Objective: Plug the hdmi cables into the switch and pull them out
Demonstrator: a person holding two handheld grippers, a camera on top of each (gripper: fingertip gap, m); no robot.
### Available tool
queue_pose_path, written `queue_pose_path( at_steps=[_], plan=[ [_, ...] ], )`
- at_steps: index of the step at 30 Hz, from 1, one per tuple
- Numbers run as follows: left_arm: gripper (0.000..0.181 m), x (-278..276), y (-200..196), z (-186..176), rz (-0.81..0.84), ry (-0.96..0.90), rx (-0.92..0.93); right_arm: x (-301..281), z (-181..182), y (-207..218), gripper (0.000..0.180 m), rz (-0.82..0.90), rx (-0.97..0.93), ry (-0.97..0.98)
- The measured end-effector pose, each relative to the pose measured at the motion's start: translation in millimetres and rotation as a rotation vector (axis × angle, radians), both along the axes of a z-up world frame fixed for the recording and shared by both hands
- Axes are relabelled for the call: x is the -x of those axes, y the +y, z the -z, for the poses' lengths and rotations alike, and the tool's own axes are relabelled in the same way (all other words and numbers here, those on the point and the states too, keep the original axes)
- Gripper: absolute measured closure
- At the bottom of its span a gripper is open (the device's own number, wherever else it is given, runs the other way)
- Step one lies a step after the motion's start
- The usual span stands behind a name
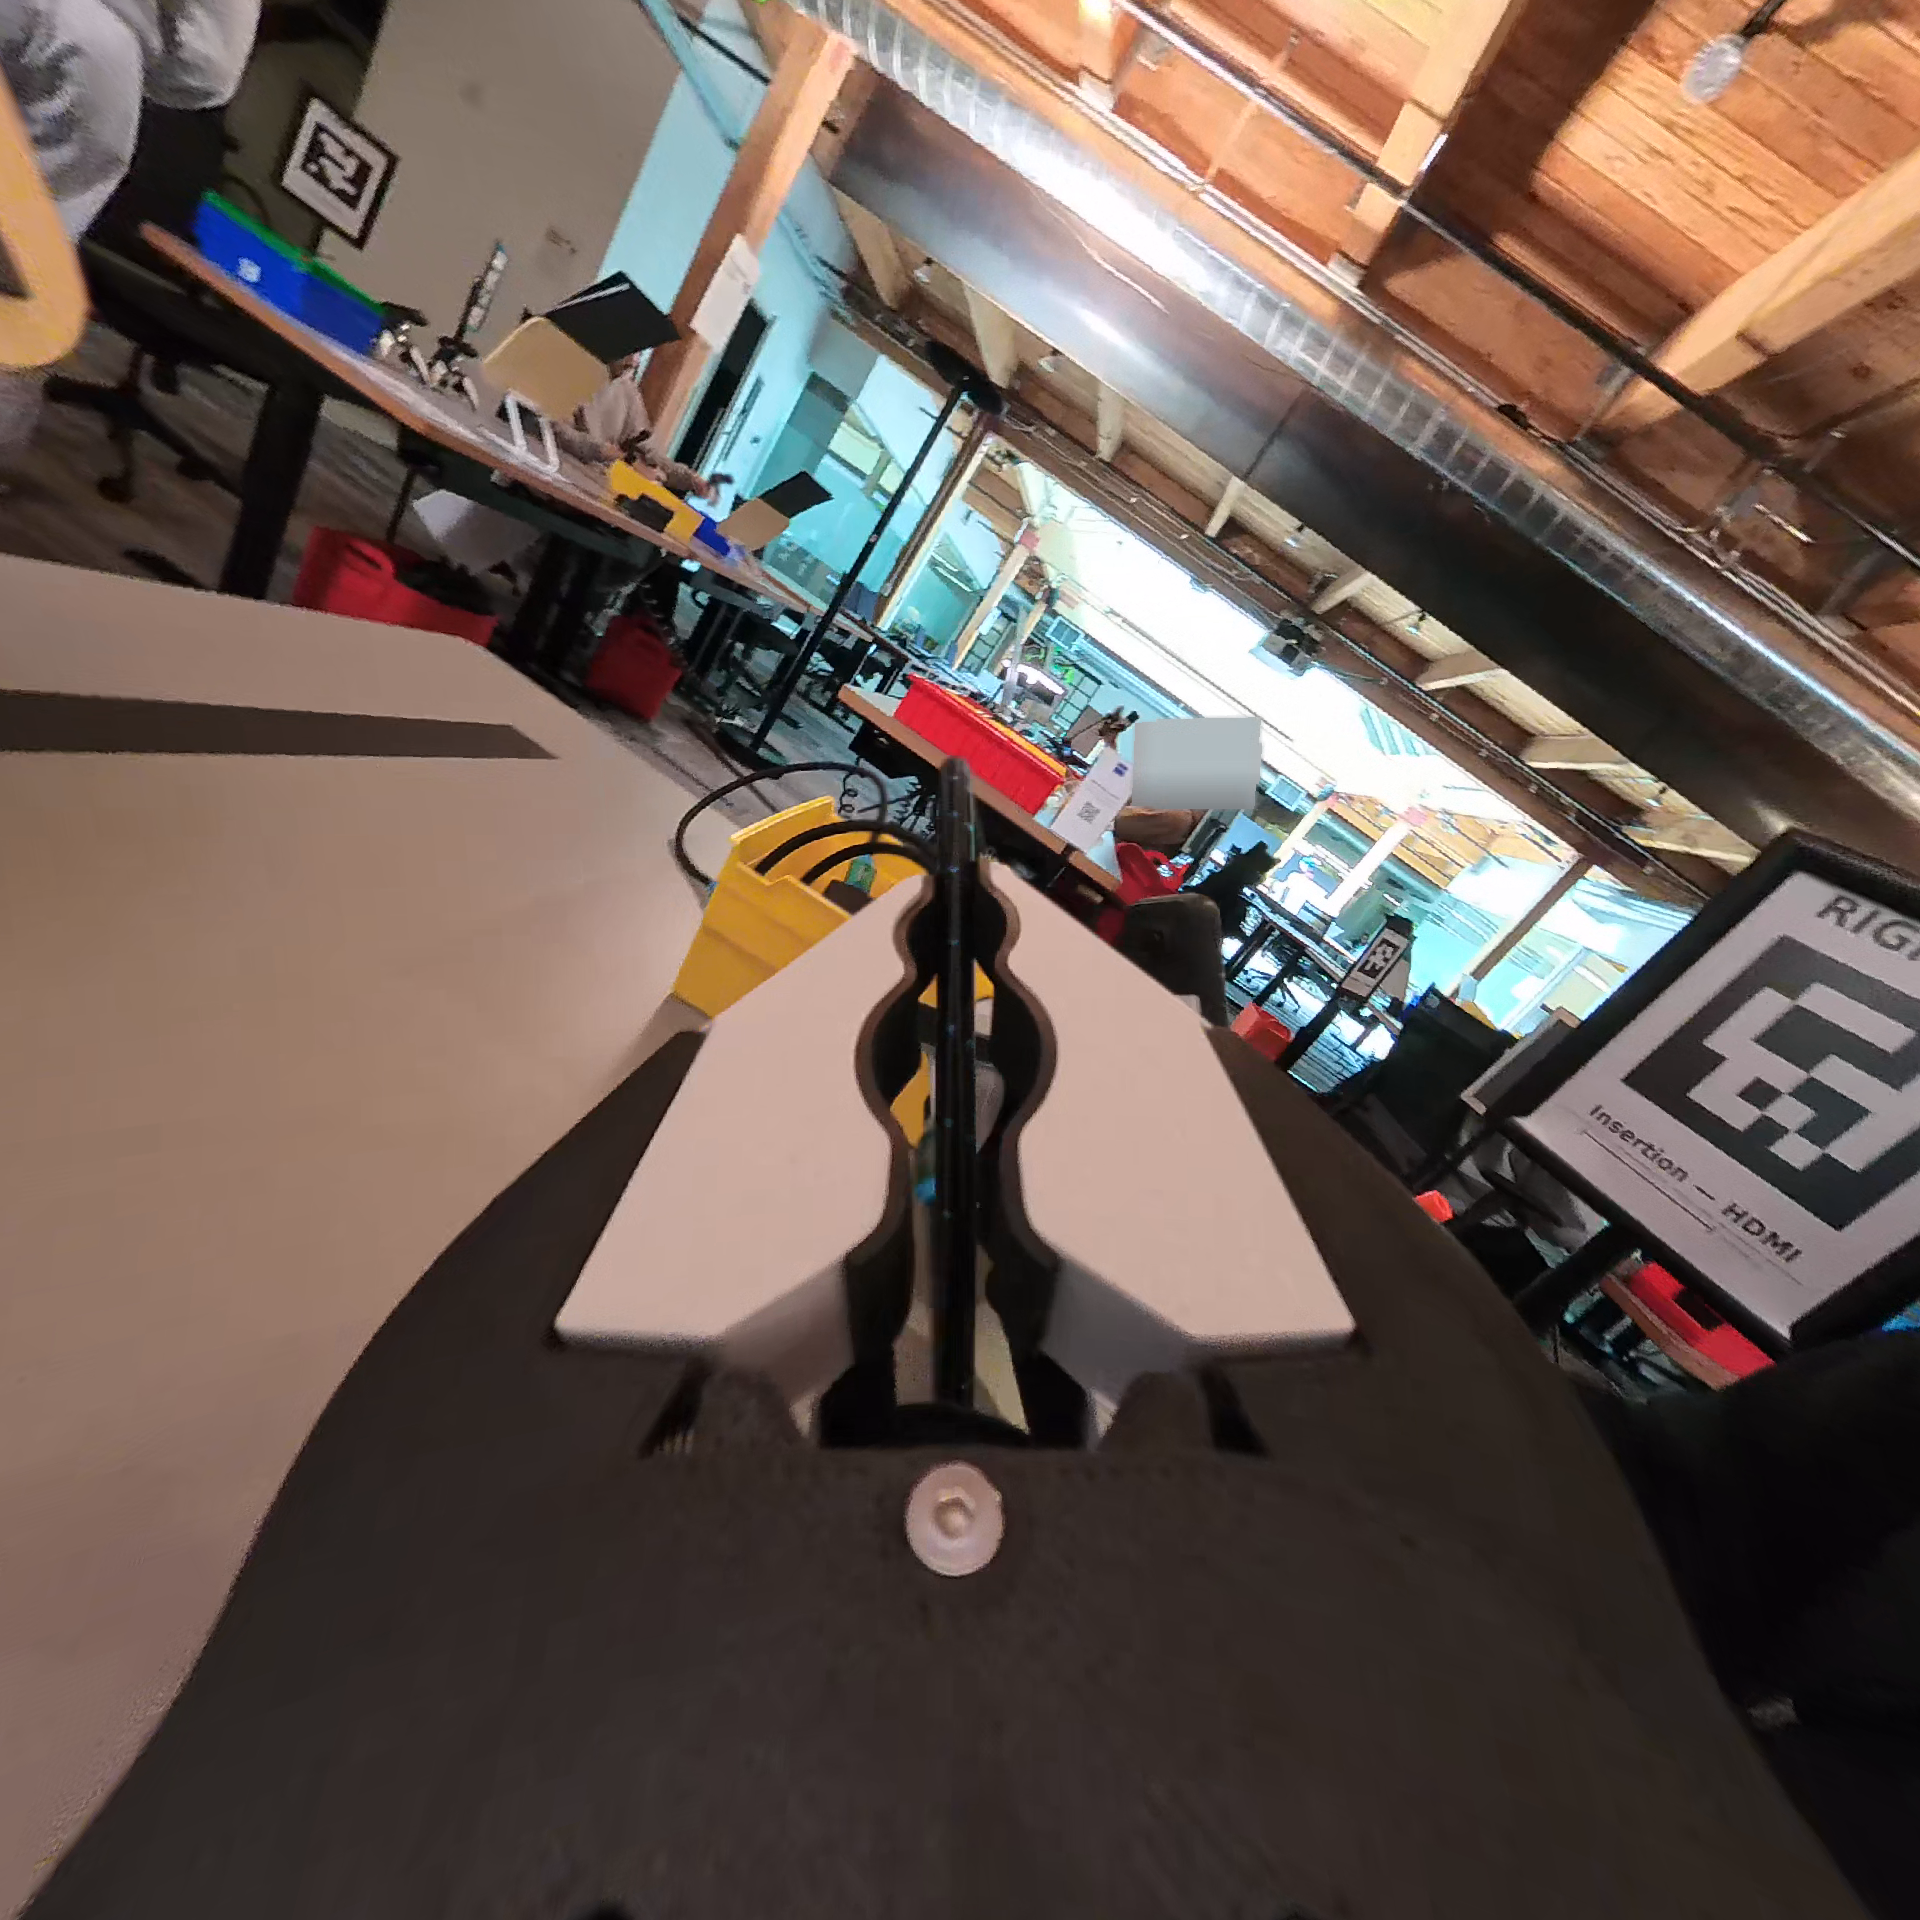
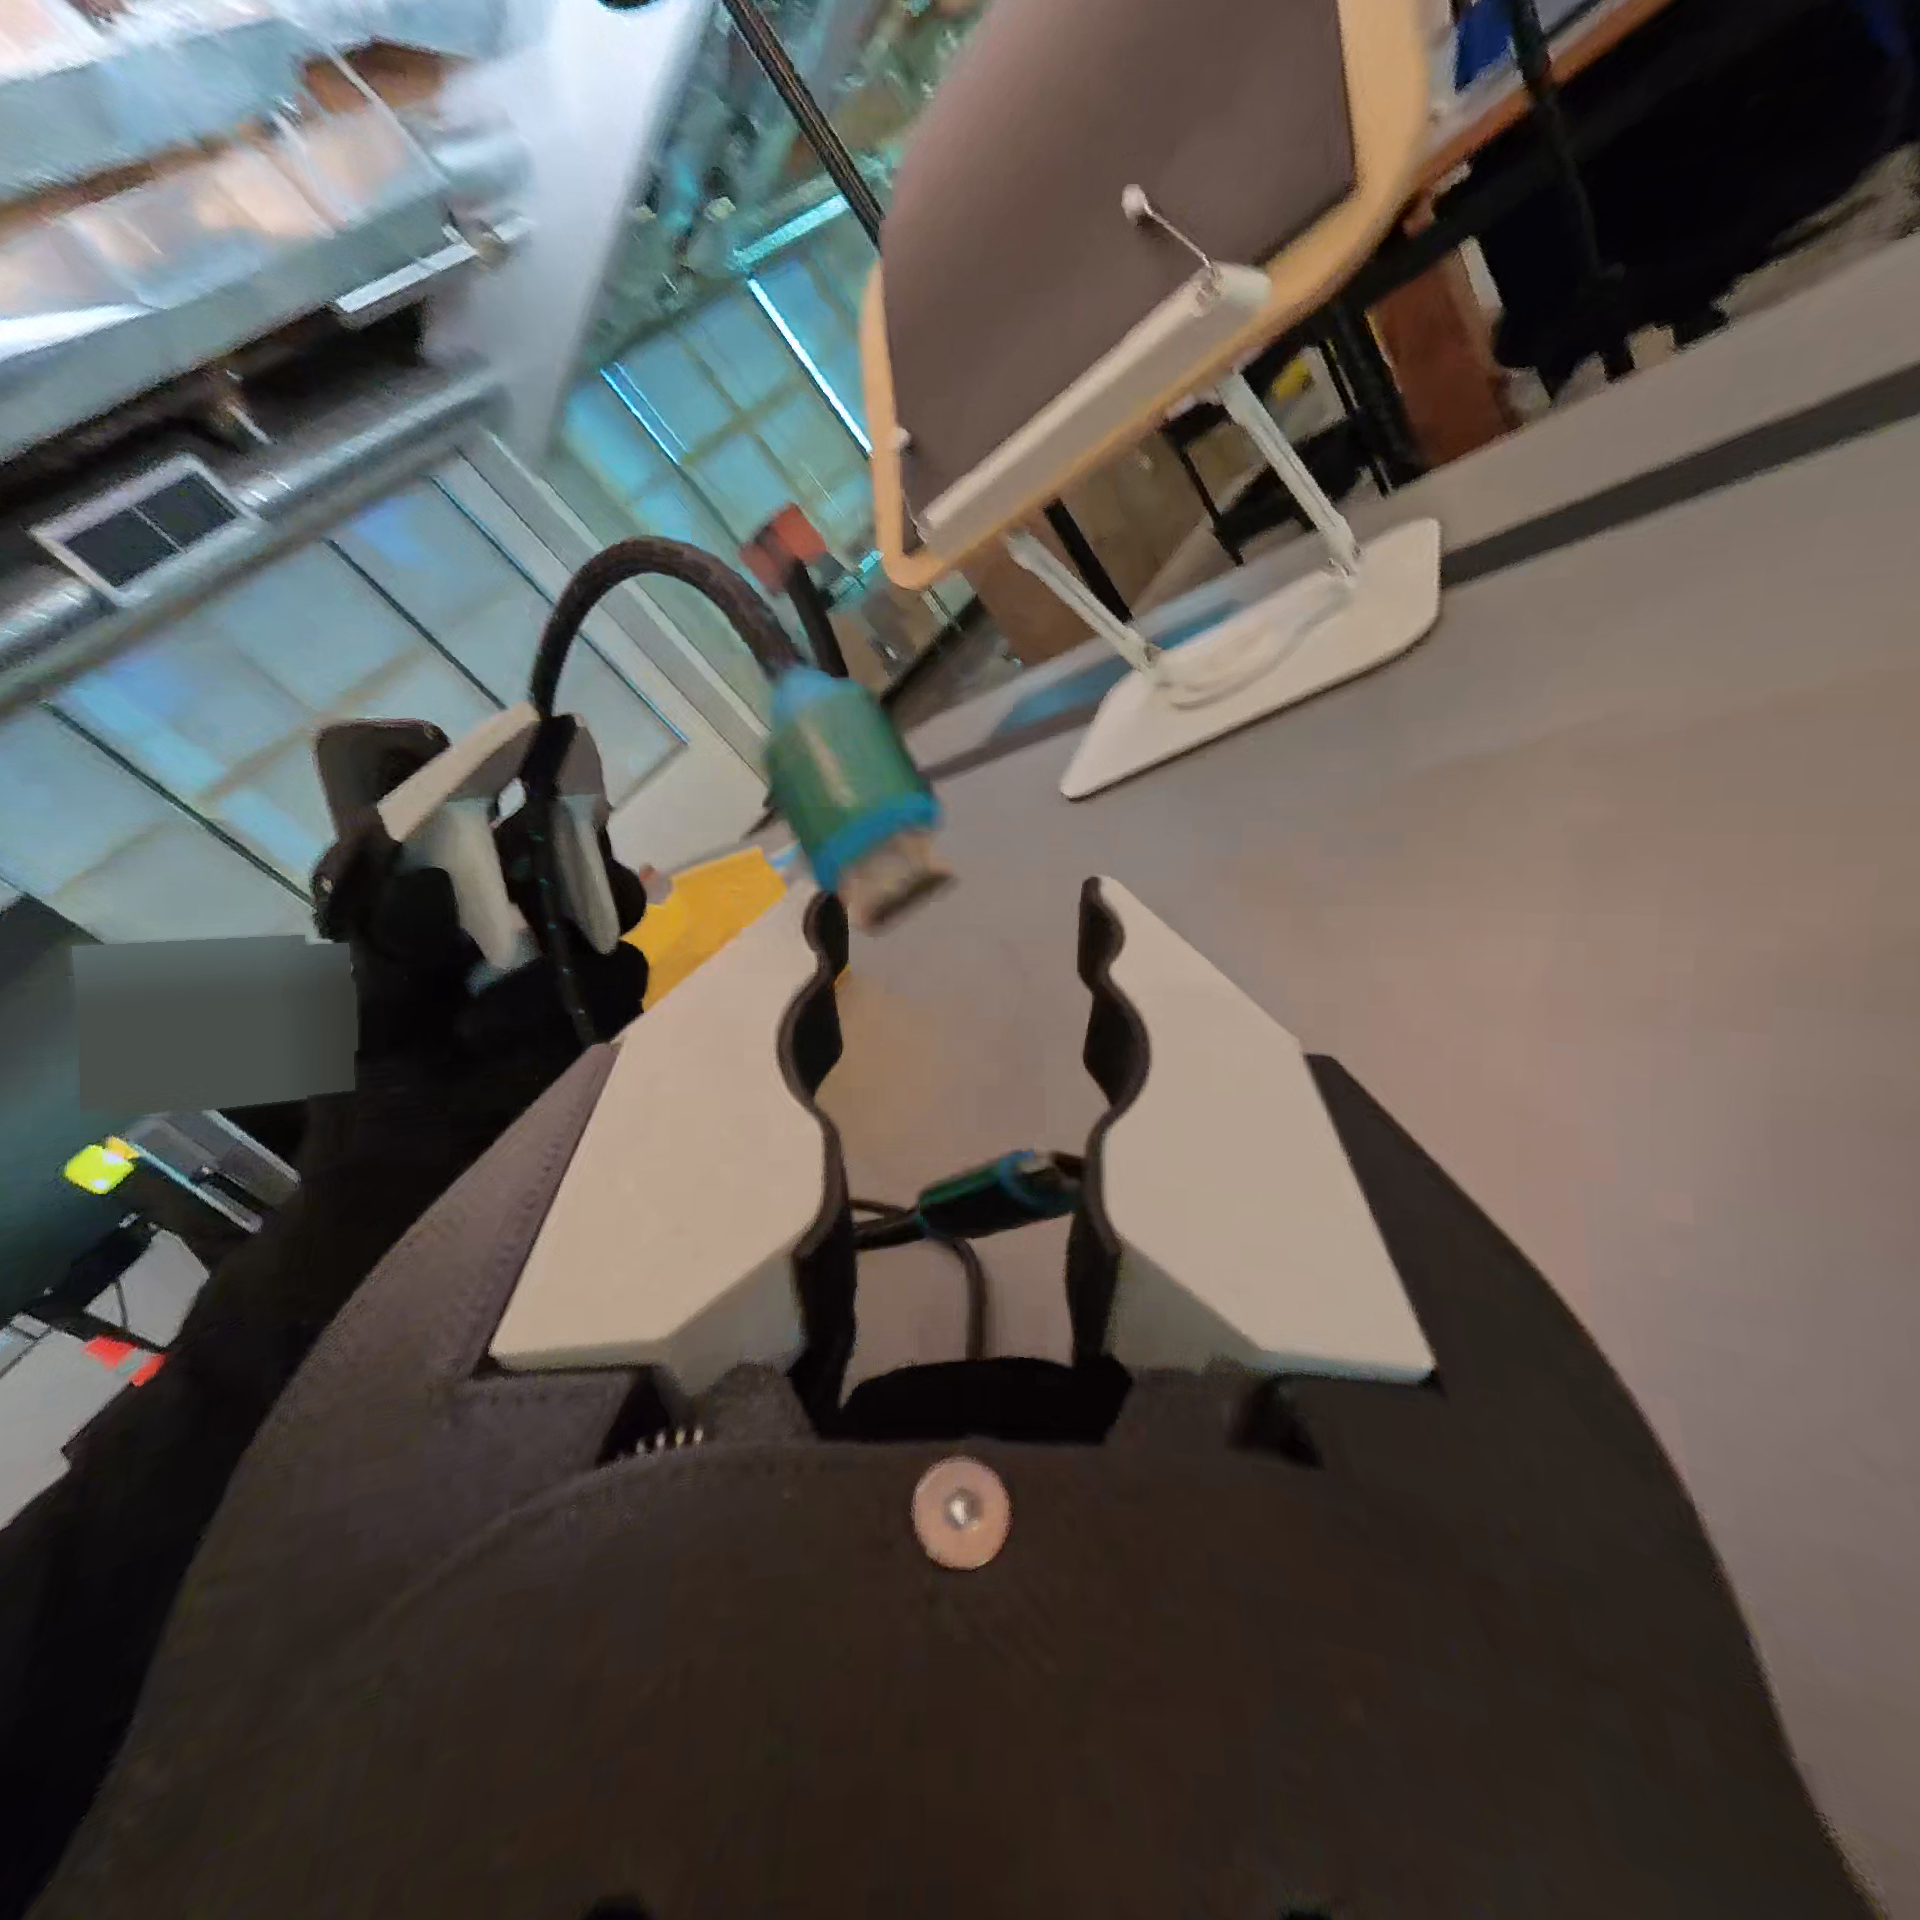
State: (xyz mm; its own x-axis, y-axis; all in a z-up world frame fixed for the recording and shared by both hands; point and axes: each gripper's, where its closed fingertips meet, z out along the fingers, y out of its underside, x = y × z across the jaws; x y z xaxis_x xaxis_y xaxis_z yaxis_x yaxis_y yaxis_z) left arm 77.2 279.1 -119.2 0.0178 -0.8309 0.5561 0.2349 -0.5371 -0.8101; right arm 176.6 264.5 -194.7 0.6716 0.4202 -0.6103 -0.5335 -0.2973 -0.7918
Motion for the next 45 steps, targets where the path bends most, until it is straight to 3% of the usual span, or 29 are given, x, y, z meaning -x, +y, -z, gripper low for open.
queue_pose_path(
  at_steps=[6, 11, 18, 25, 33, 36, 39, 45],
  plan=[
    [0.177, 6.4, 20.1, 39.6, -0.046, 0.085, 0.088, -1.2, 34.0, 1.4, 0.128, 0.017, 0.115, -0.147],
    [0.177, 12.8, 29.8, 54.4, -0.043, 0.094, 0.123, 18.5, 37.1, -8.8, 0.128, -0.072, 0.098, -0.305],
    [0.178, 9.0, 18.5, 49.0, -0.035, 0.189, 0.004, 22.0, 46.6, -7.8, 0.124, -0.063, 0.096, -0.472],
    [0.178, 5.1, 12.4, 46.1, -0.031, 0.215, -0.026, 17.4, 66.4, -2.4, 0.127, -0.039, 0.092, -0.783],
    [0.178, -4.3, -6.9, 40.9, 0.01, 0.258, -0.074, 29.6, 82.9, 31.2, 0.129, -0.057, 0.104, -0.945],
    [0.177, -6.9, -14.8, 37.6, 0.024, 0.266, -0.091, 32.0, 86.9, 41.2, 0.144, -0.057, 0.116, -0.976],
    [0.178, -7.1, -21.1, 36.3, 0.033, 0.28, -0.107, 32.9, 87.1, 43.6, 0.176, -0.058, 0.11, -0.975],
    [0.178, 0.8, -24.7, 31.6, 0.031, 0.264, -0.119, 34.6, 76.3, 42.8, 0.177, -0.061, 0.101, -0.97]
  ],
)
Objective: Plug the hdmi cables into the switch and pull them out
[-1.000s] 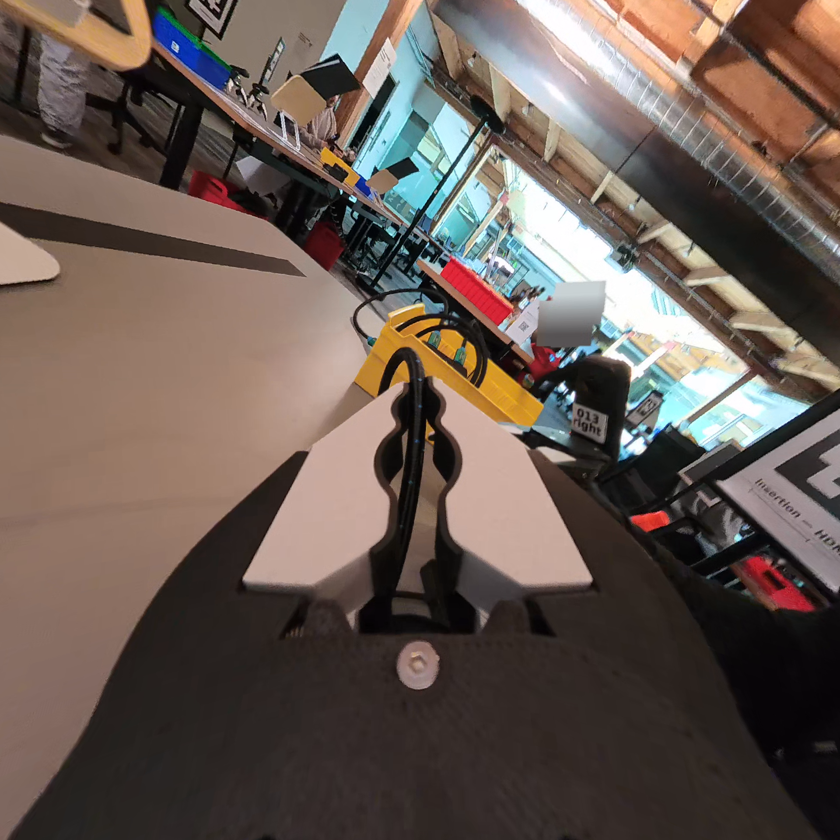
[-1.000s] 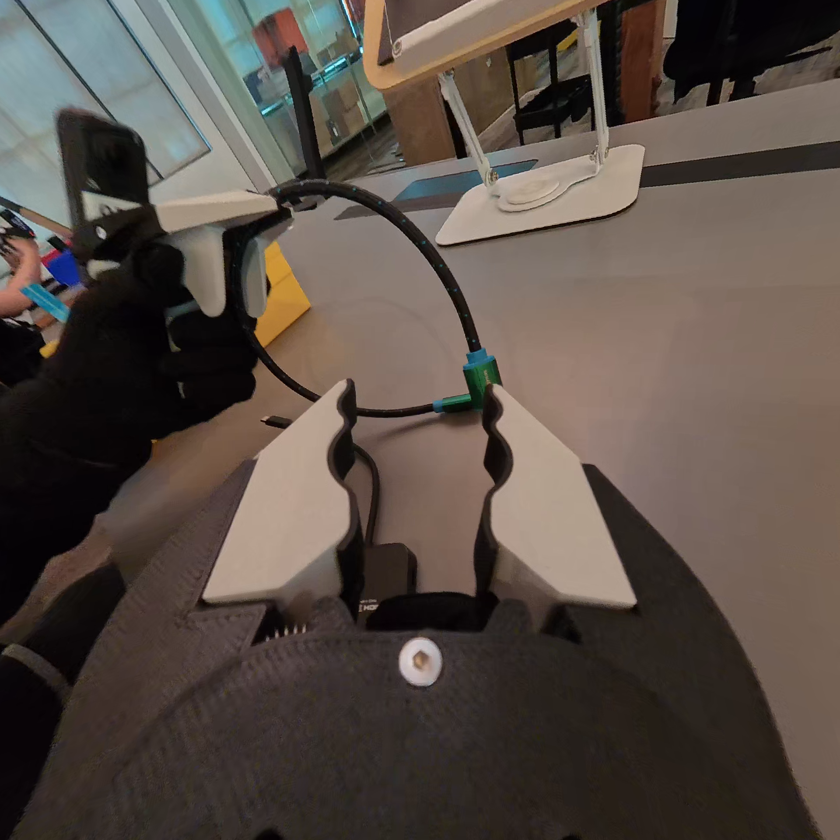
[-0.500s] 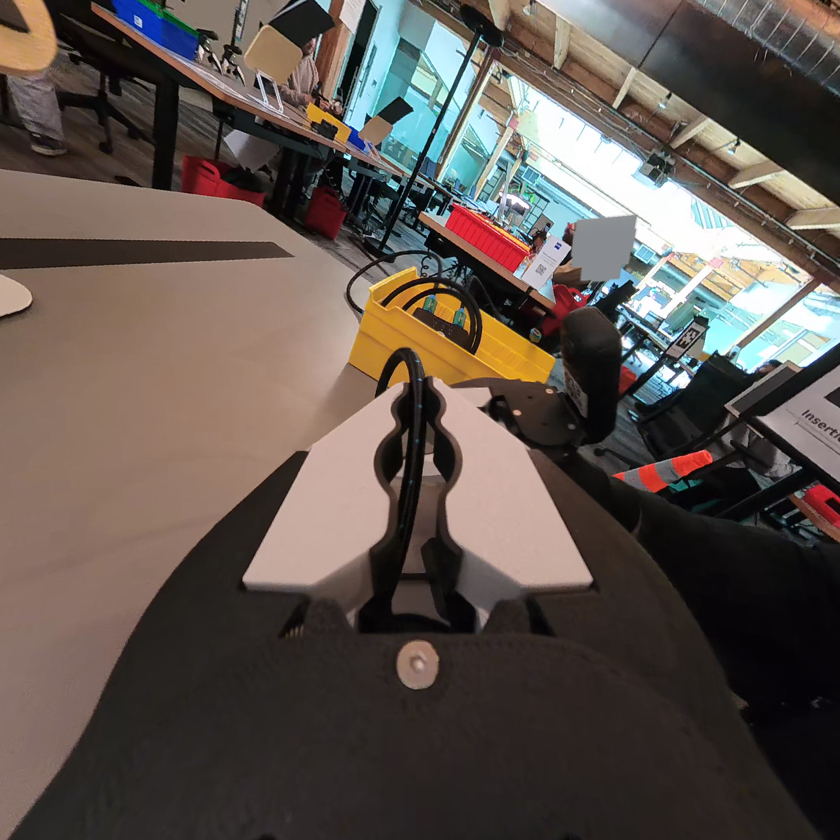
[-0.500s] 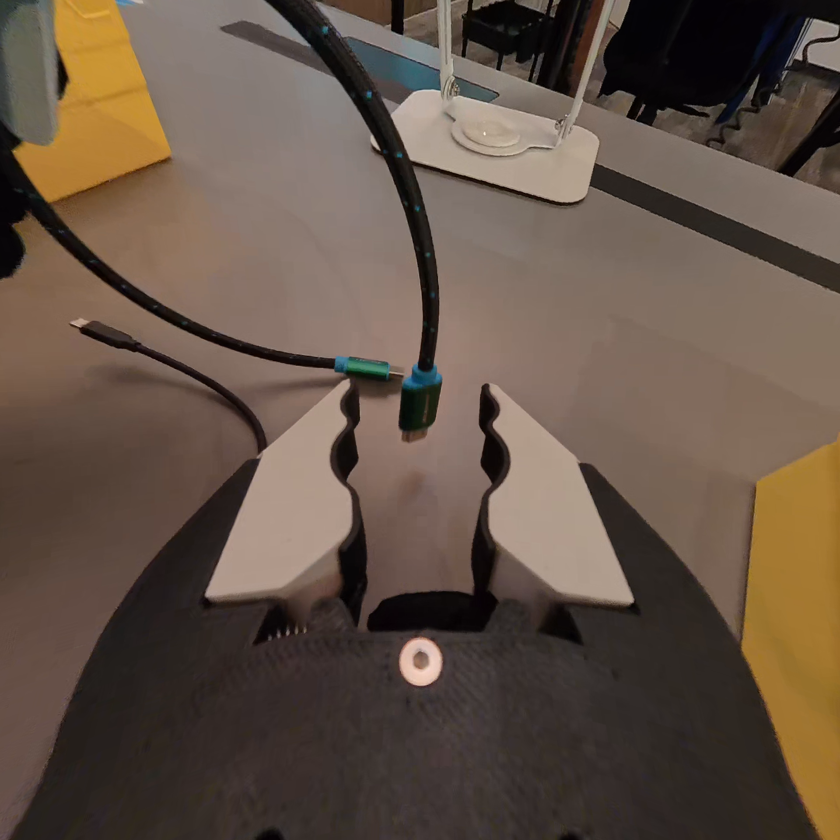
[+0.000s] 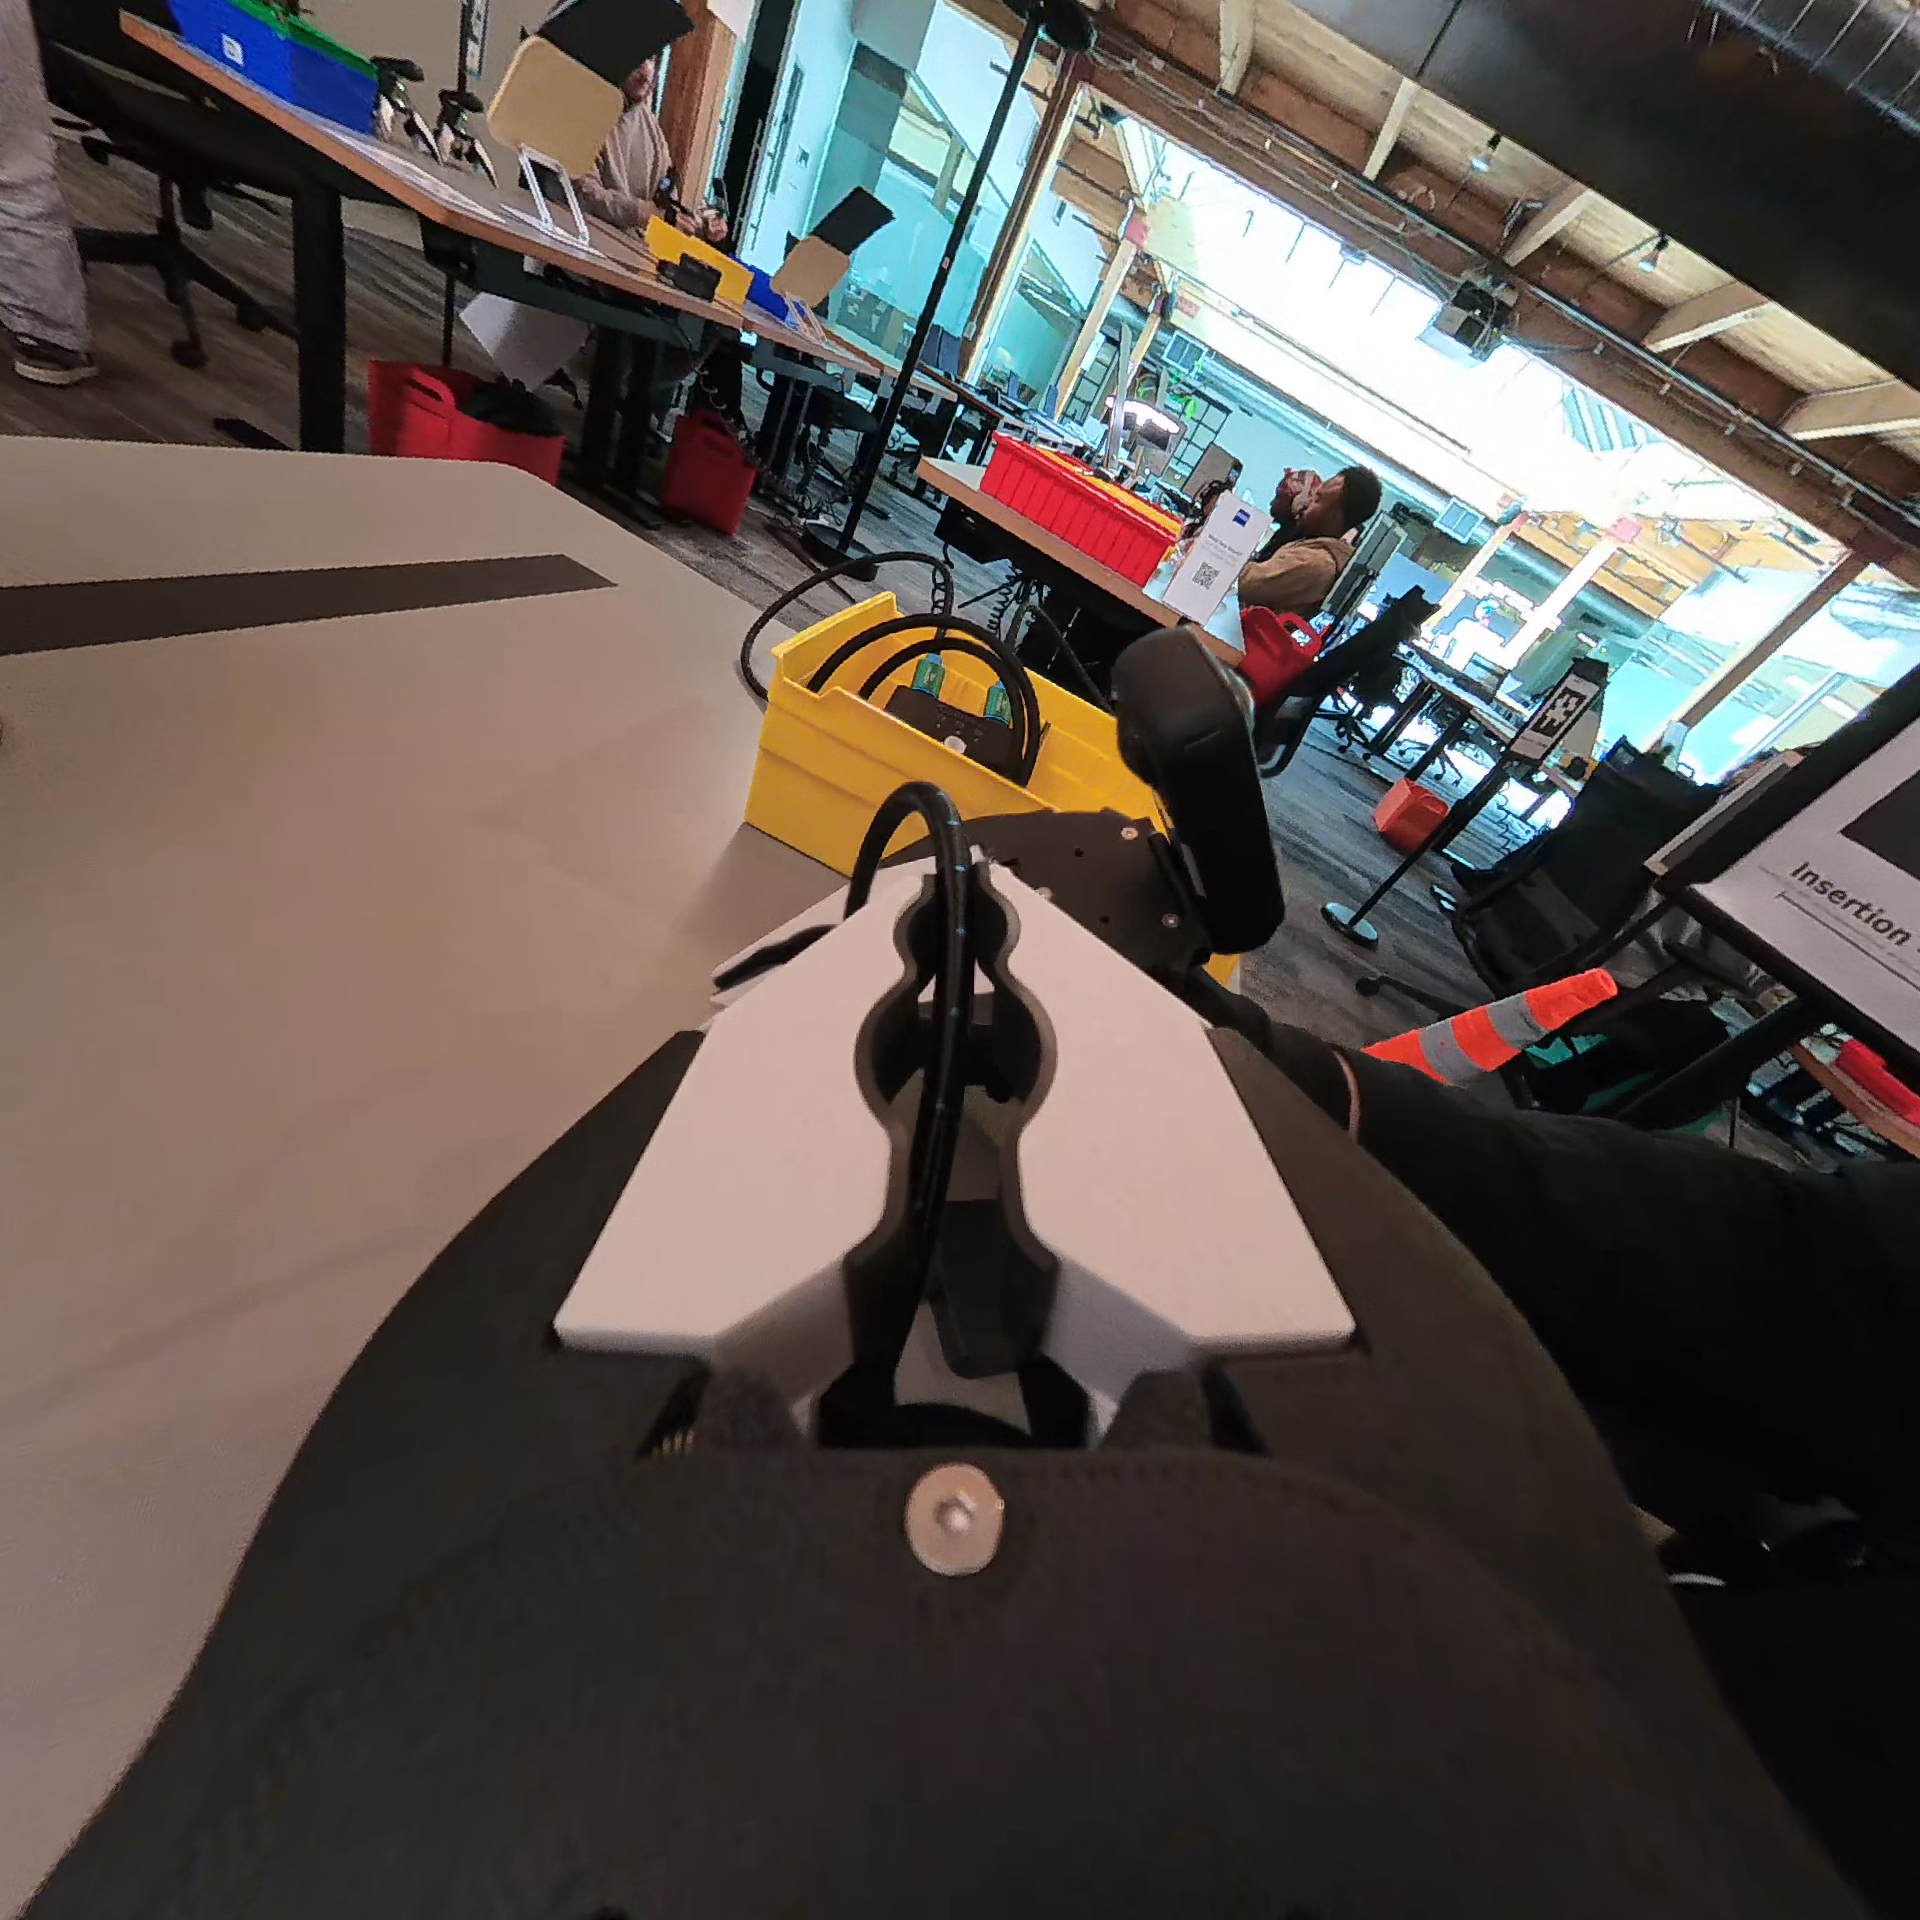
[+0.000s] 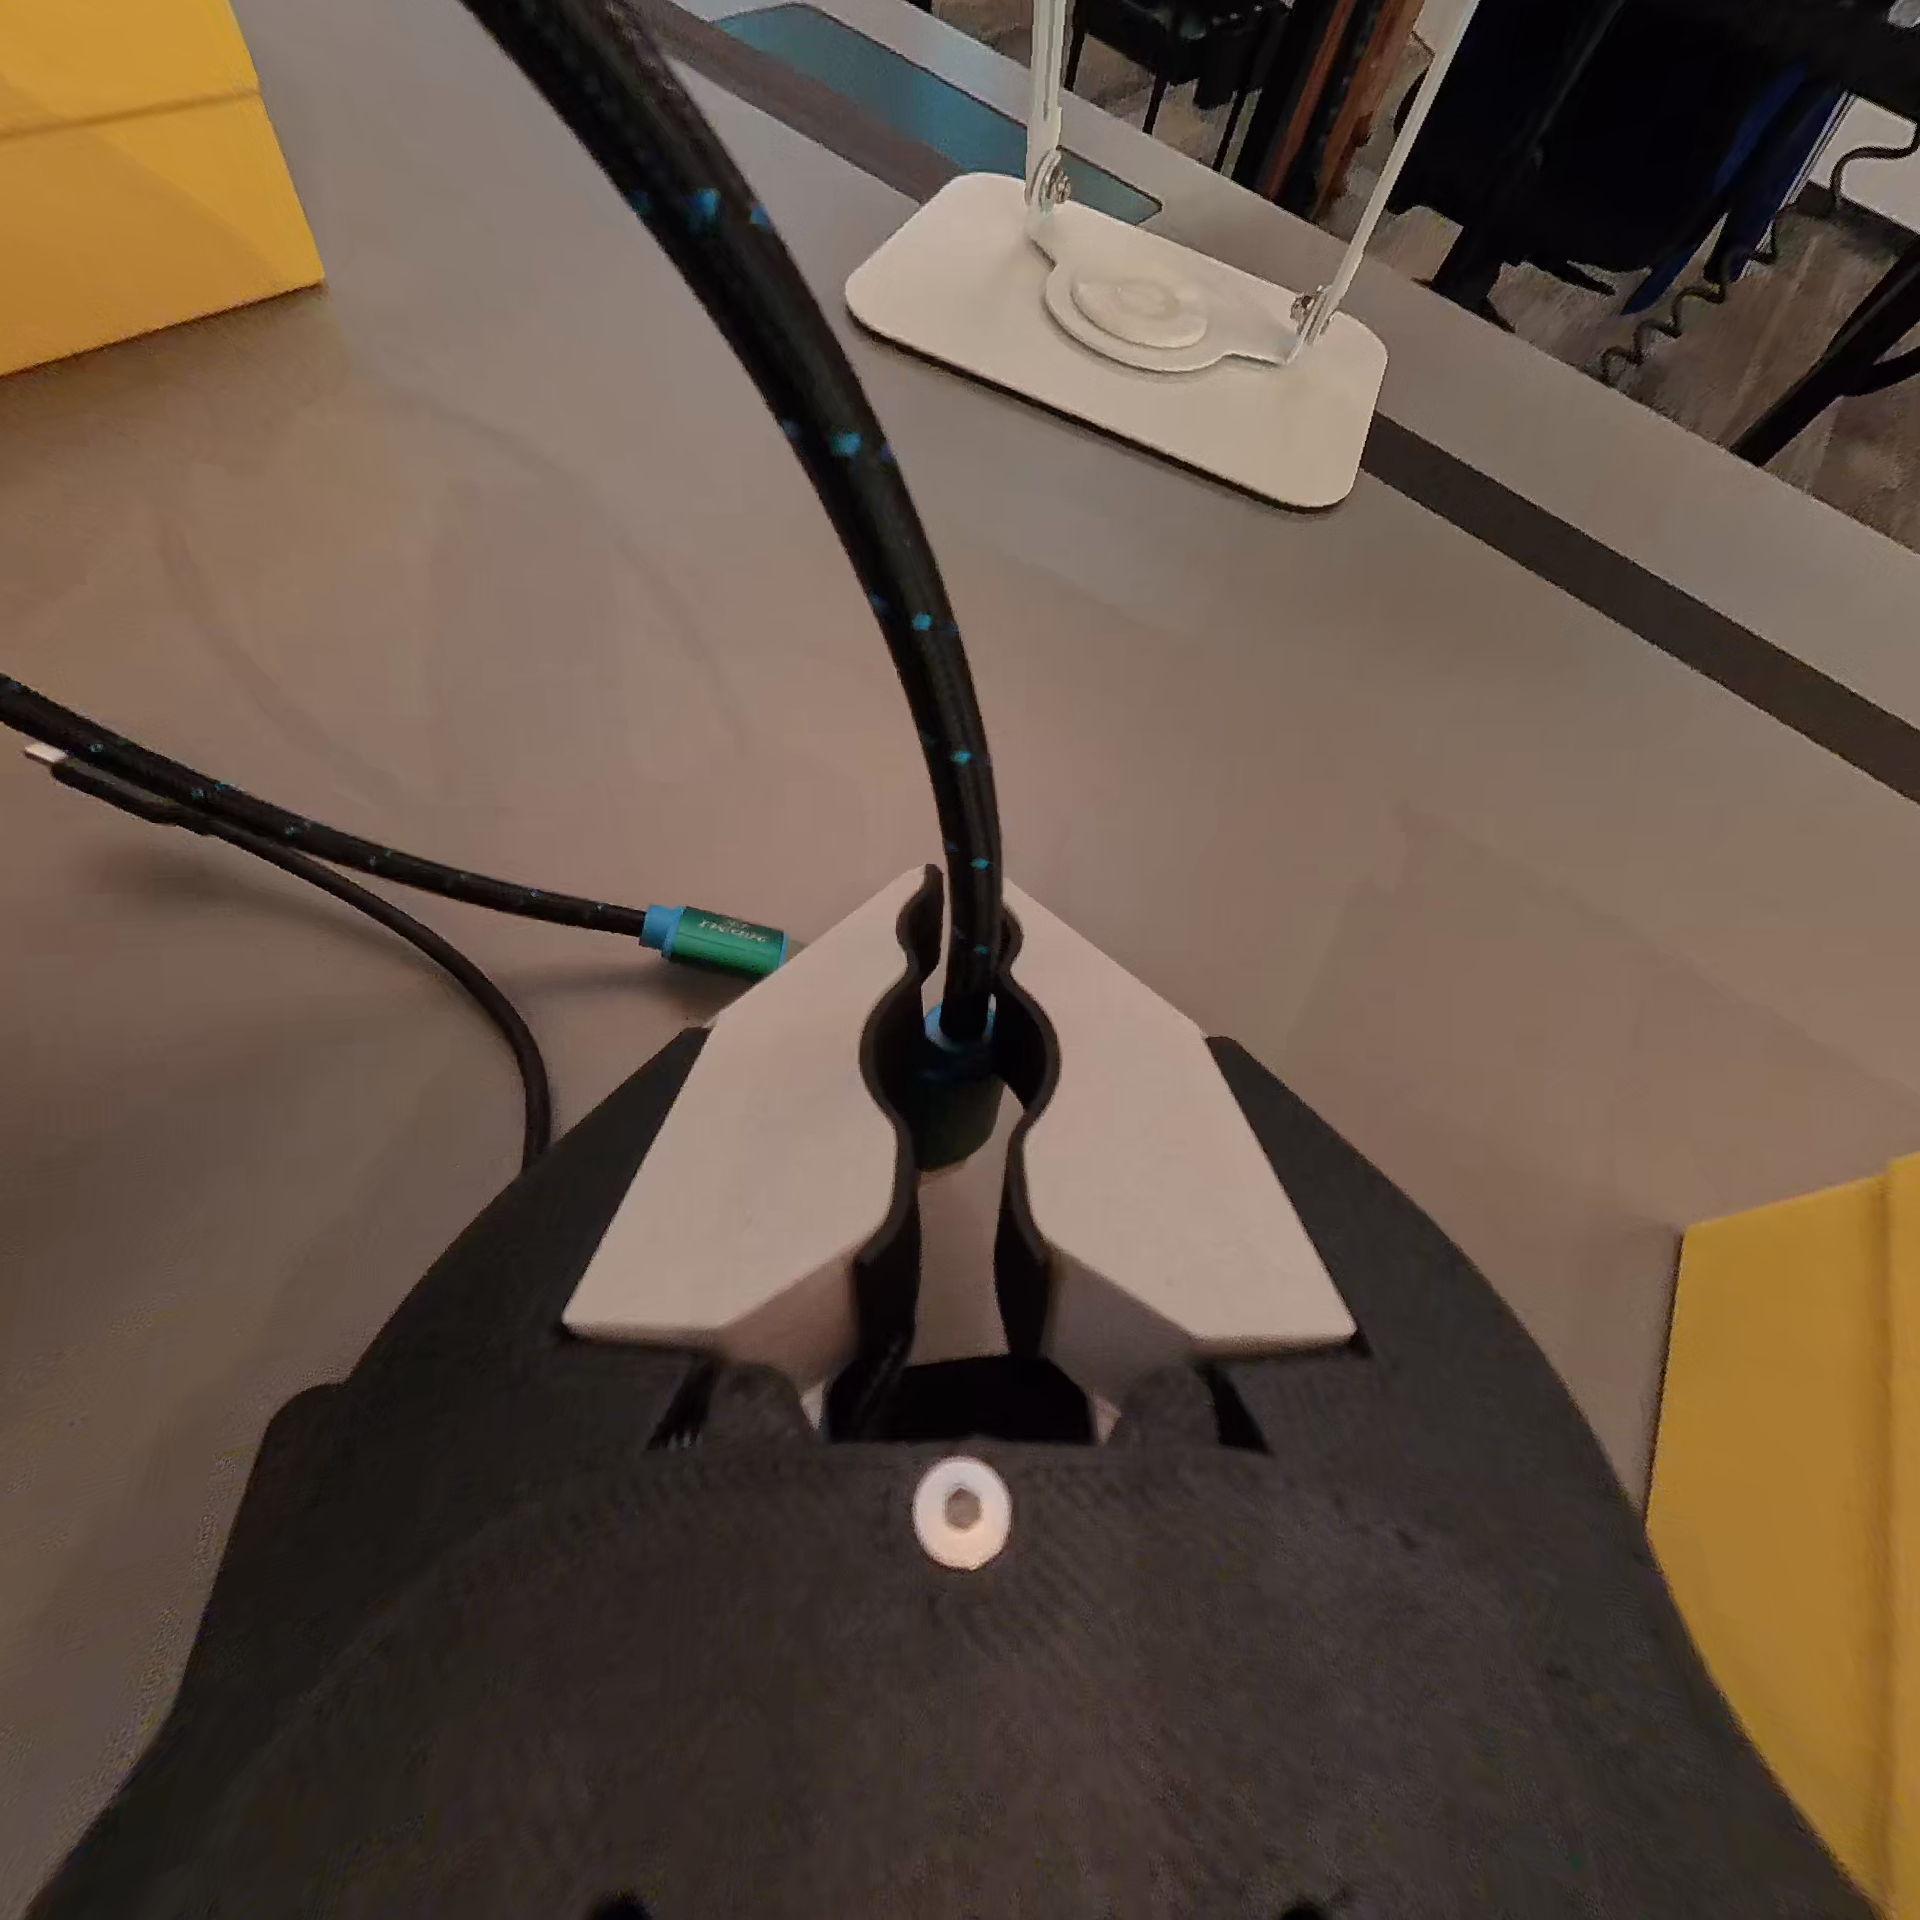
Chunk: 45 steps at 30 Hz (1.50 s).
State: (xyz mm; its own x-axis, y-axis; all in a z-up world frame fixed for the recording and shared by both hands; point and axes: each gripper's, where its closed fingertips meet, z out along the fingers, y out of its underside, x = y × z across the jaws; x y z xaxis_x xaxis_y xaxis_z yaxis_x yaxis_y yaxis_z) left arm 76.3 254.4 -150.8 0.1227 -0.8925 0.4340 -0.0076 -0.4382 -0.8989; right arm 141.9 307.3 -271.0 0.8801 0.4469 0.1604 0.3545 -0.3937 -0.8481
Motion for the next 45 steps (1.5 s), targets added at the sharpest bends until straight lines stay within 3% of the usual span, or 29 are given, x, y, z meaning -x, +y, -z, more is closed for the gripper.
queue_pose_path(
  at_steps=[11, 16, 21, 24, 27, 31, 33, 38, 40, 42, 43, 45],
  plan=[
    [0.176, 29.8, 0.7, -7.6, -0.006, -0.024, -0.023, 20.8, -18.2, -10.3, 0.178, -0.017, -0.024, 0.048],
    [0.146, 54.9, 5.5, -30.4, -0.142, 0.012, -0.132, 26.5, -24.5, -13.2, 0.178, -0.039, -0.002, 0.124],
    [0.146, 57.7, -36.6, -60.9, -0.139, 0.088, -0.346, 24.2, -25.1, -13.1, 0.178, -0.041, -0.009, 0.134],
    [0.153, 43.2, -64.7, -52.3, -0.034, 0.141, -0.36, 24.8, -30.6, -13.1, 0.178, -0.045, -0.045, 0.118],
    [0.155, 24.0, -78.3, -26.3, 0.024, 0.197, -0.291, 31.4, -47.5, -16.7, 0.178, -0.086, -0.142, 0.082],
    [0.13, 2.5, -60.9, 16.8, -0.042, 0.239, -0.114, 43.7, -68.7, -25.3, 0.178, -0.141, -0.28, -0.052],
    [0.111, -2.6, -46.0, 23.5, -0.093, 0.172, 0.003, 52.5, -79.5, -32.2, 0.178, -0.186, -0.353, -0.107],
    [0.093, -15.7, -32.4, 4.9, -0.078, -0.113, 0.14, 67.4, -92.6, -44.4, 0.179, -0.257, -0.448, -0.195],
    [0.103, -15.8, -23.6, -2.6, -0.101, -0.201, 0.146, 74.7, -94.2, -48.6, 0.178, -0.294, -0.461, -0.199],
    [0.133, -11.4, -17.2, -12.5, -0.095, -0.317, 0.171, 82.6, -96.8, -53.7, 0.179, -0.335, -0.463, -0.163],
    [0.157, -9.3, -16.0, -16.3, -0.079, -0.363, 0.178, 85.3, -97.7, -55.6, 0.179, -0.35, -0.463, -0.149],
    [0.181, -4.8, -13.2, -22.4, -0.074, -0.438, 0.163, 89.5, -100.7, -57.7, 0.179, -0.368, -0.459, -0.112]
  ],
)
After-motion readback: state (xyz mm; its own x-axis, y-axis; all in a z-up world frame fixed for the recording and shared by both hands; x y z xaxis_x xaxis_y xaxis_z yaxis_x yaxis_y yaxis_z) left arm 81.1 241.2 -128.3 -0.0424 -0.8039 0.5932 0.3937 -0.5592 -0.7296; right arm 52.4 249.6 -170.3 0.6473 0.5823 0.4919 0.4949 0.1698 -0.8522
